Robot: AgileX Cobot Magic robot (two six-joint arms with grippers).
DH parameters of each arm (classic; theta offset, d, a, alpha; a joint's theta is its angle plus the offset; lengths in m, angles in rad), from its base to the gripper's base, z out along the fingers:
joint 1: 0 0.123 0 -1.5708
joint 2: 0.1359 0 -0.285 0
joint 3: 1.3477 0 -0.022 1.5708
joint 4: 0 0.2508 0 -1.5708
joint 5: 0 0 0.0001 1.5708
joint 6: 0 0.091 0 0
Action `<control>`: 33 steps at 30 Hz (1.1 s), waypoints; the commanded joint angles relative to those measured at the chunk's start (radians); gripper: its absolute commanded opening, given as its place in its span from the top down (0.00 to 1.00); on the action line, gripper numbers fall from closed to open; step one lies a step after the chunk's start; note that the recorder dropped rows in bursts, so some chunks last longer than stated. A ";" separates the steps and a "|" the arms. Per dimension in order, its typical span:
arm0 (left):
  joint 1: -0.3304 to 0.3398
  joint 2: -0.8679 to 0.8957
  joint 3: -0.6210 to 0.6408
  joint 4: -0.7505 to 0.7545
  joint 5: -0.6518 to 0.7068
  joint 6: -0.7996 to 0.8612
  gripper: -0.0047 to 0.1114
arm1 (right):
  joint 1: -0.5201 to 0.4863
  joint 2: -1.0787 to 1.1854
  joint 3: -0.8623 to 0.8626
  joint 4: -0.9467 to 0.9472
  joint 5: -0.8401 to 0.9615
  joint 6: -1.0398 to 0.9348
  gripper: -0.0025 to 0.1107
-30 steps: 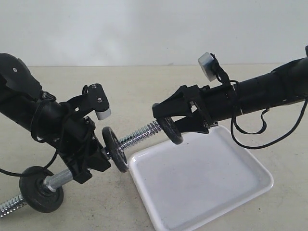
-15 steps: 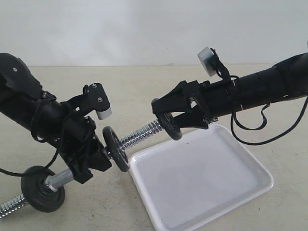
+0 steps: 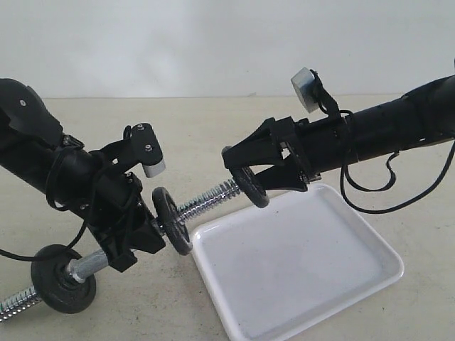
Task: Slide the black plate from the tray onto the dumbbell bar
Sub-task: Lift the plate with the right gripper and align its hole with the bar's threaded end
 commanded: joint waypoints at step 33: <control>-0.008 -0.035 -0.022 -0.091 -0.019 -0.001 0.92 | 0.020 -0.075 -0.008 0.016 0.067 0.017 0.98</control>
